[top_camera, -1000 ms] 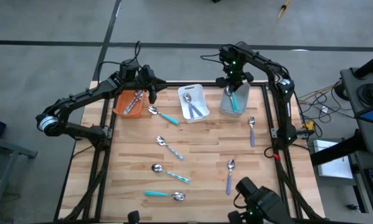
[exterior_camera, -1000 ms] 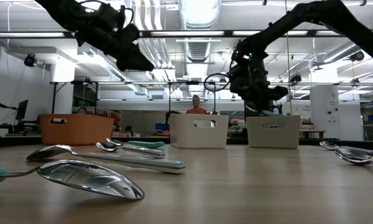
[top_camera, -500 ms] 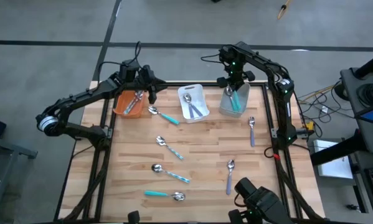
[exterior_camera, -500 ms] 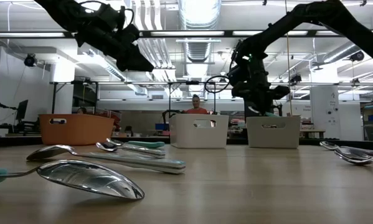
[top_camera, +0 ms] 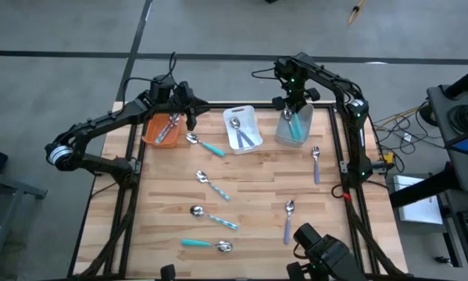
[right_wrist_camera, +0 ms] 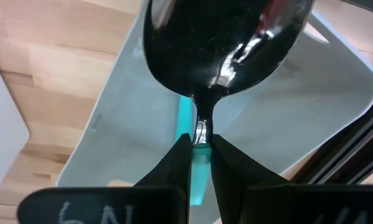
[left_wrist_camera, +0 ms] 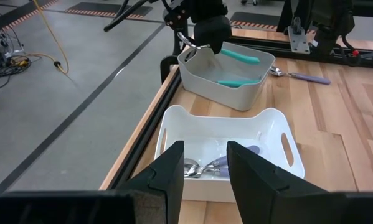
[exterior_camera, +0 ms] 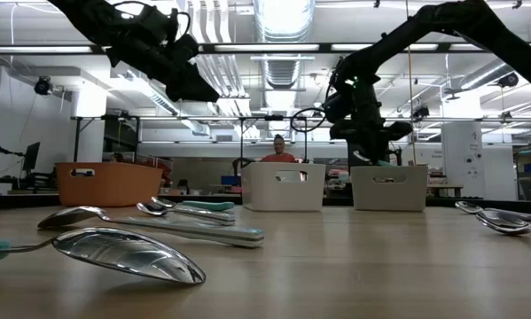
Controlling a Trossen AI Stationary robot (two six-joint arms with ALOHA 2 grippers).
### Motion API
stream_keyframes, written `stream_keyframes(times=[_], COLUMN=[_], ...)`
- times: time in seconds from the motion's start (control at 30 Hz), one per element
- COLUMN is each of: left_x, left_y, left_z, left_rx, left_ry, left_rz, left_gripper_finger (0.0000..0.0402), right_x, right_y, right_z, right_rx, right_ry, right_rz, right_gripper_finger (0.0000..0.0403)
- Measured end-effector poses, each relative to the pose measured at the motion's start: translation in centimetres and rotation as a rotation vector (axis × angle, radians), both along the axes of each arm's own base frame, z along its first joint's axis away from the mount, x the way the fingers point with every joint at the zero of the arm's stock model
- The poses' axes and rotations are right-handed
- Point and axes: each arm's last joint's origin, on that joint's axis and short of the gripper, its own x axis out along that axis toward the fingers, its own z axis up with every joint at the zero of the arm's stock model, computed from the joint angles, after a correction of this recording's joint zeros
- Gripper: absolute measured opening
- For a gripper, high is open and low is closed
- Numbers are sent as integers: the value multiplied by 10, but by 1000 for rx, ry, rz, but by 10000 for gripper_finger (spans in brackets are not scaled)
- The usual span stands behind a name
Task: Sort silverware by color (type)
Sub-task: Put the blue spoon into the gray bin
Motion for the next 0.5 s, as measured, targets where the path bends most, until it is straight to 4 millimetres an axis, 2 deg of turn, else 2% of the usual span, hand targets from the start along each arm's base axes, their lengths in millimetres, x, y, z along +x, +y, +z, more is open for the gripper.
stream_keyframes(times=[0.27,0.37,0.5], left_x=[0,0,0], left_y=[0,0,0], left_z=[0,-1,-1], left_rx=[-2,-9,-37], left_ry=[1,1,-7], left_rz=[0,2,13], left_gripper_finger=[102,102,102], right_x=[5,8,8], right_y=[4,8,15], right_z=[4,20,55], right_rx=[-42,-161,-335], right_ry=[-16,-23,-141], right_rz=[124,188,219], right_gripper_finger=[29,29,29])
